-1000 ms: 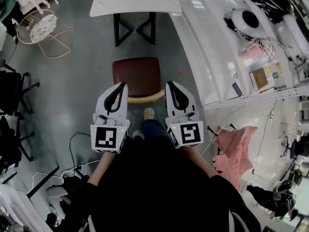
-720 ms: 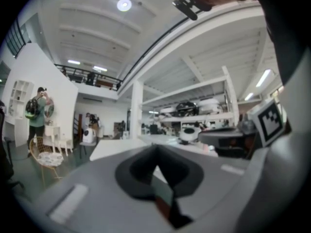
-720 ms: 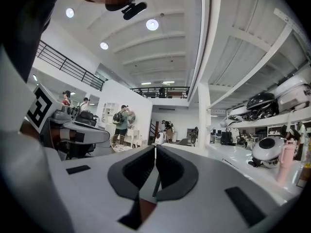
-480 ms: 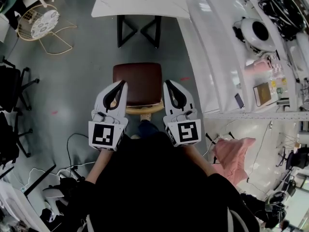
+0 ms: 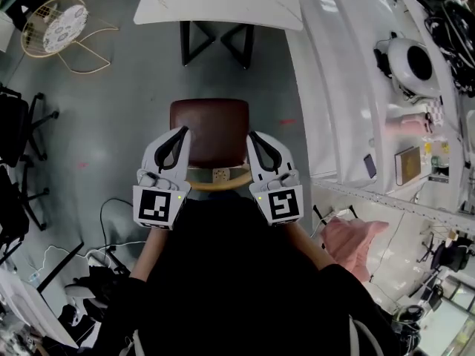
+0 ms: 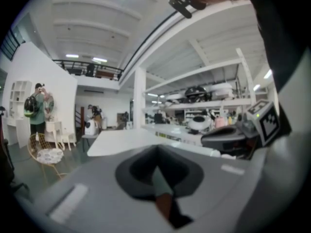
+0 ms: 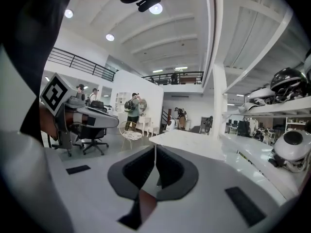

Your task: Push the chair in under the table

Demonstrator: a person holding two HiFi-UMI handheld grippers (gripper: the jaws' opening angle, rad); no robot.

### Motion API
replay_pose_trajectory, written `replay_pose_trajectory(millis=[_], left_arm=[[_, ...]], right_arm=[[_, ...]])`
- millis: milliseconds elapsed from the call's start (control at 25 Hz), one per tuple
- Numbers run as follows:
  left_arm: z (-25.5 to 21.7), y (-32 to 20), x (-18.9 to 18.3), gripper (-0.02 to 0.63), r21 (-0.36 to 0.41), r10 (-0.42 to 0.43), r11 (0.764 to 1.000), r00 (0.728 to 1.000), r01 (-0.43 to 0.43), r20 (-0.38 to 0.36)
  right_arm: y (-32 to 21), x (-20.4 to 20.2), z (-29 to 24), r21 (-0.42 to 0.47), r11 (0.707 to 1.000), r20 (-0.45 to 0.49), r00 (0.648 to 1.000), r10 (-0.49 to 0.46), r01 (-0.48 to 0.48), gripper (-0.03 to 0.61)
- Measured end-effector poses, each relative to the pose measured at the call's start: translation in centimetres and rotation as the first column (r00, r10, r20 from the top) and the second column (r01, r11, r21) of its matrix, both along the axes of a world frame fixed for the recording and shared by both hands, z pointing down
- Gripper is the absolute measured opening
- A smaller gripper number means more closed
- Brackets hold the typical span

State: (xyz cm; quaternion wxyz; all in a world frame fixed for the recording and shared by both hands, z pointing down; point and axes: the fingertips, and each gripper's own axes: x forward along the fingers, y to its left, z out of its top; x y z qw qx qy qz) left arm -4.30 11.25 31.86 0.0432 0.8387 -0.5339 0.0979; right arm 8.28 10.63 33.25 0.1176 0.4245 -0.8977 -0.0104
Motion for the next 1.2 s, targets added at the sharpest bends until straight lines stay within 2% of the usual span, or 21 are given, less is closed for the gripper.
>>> replay_pose_trajectory(millis=[400, 520, 600, 760, 880, 960, 1120, 1200], left_arm=[[7.1, -1.4, 0.0, 0.006, -0.188, -0.006, 0.982, 0.999, 0.013, 0.038], [9.5, -1.3, -0.2, 0.006, -0.24, 0.032, 0.971, 0.998, -0.018, 0.054], [11.5, -0.7, -0.1, 0.006, -0.293, 0.087, 0.954, 0.994, -0.063, 0.069], [15.8, 1.1, 0.7, 0.006, -0.429, 0.227, 0.886, 0.971, -0.176, 0.071], [18.7, 2.9, 0.9, 0.008, -0.502, 0.333, 0.828, 0.939, -0.249, 0.083], [20.7, 4.4, 0.8, 0.009, -0.563, 0.396, 0.773, 0.916, -0.294, 0.066], [24.2, 7.6, 0.7, 0.015, -0.672, 0.493, 0.645, 0.87, -0.364, 0.001], [25.5, 8.8, 0.5, 0.072, -0.704, 0.532, 0.6, 0.846, -0.38, -0.003]], right_arm=[[-1.9, 0.4, 6.5, -0.154, 0.982, -0.075, 0.989, -0.125, 0.112, 0.023], [-1.4, -0.3, 8.4, -0.188, 0.97, -0.112, 0.978, -0.175, 0.152, 0.023], [-0.8, -0.7, 9.8, -0.214, 0.961, -0.13, 0.969, -0.208, 0.178, 0.023], [0.6, -1.1, 12.7, -0.288, 0.931, -0.148, 0.951, -0.273, 0.223, 0.023], [2.4, -1.5, 15.4, -0.359, 0.892, -0.177, 0.919, -0.353, 0.274, 0.025], [3.8, -1.9, 17.2, -0.406, 0.861, -0.198, 0.891, -0.409, 0.305, 0.025], [6.3, -1.9, 20.4, -0.485, 0.808, -0.262, 0.826, -0.499, 0.335, 0.025], [7.3, -1.7, 21.8, -0.524, 0.779, -0.28, 0.795, -0.538, 0.344, 0.025]])
